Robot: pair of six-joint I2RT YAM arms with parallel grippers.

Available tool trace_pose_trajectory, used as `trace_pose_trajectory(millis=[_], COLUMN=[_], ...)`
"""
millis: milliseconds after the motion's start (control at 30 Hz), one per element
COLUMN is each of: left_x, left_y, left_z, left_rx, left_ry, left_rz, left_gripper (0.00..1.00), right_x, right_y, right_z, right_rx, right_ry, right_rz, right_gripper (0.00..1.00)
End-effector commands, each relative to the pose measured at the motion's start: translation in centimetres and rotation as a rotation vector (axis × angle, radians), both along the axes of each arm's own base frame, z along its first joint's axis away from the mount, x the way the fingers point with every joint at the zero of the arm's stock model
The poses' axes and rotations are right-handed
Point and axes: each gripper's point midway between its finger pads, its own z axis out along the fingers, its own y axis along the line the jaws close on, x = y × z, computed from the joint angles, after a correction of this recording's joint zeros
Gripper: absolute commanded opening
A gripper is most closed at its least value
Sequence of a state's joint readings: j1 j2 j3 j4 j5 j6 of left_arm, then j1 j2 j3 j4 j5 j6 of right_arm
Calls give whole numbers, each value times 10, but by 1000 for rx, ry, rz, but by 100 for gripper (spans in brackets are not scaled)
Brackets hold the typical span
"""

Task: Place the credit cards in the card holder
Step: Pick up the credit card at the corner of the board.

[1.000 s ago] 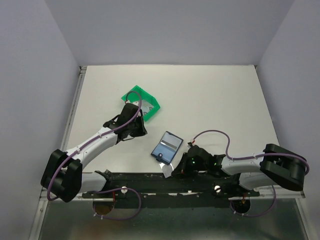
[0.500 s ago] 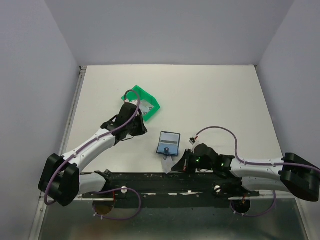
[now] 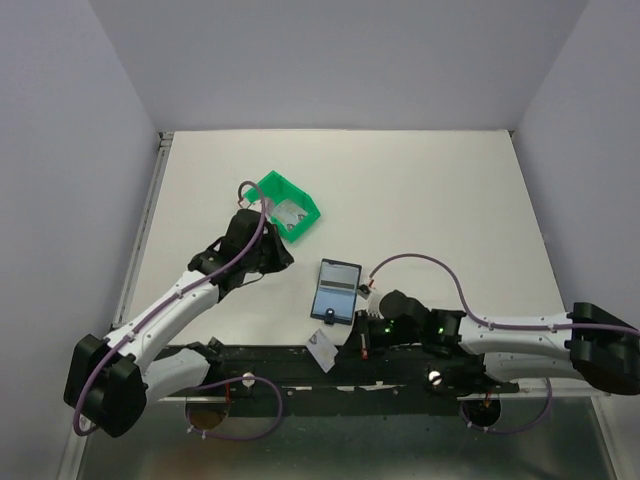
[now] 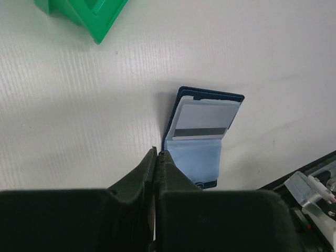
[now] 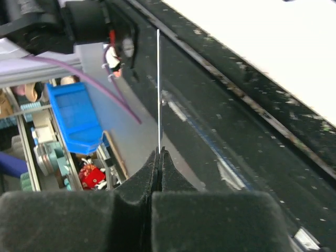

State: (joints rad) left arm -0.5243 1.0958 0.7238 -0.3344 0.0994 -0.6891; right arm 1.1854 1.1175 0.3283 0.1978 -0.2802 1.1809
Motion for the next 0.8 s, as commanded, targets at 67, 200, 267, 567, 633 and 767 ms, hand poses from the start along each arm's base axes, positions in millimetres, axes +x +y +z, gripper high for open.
trace_pose_trajectory(millis=[67, 200, 267, 567, 633, 767], left_x=[-13, -23, -30, -46, -48, -51], left_y=[-10, -22, -28, -27, -27, -34], left_z=[34, 74, 95, 126, 126, 137], left_rx=[-129, -300, -393, -555, -580, -661], left_ry=[-71, -169, -210, -258, -253, -278], left_rz=[-36, -77, -100, -91, -91, -122], left_gripper=[22, 43, 52, 66, 67, 68], right_x=[10, 29, 40, 115, 122, 121], right_y=[-5, -1, 0, -10, -13, -8], right_z=[35, 58, 62, 105, 120, 146], right_rx=[22, 58, 19, 116, 187, 330], right_ry=[-135, -230, -257, -366, -386, -450], right_rz=[-17, -74, -92, -300, -310, -278], right_gripper=[0, 0, 0, 0, 0, 0])
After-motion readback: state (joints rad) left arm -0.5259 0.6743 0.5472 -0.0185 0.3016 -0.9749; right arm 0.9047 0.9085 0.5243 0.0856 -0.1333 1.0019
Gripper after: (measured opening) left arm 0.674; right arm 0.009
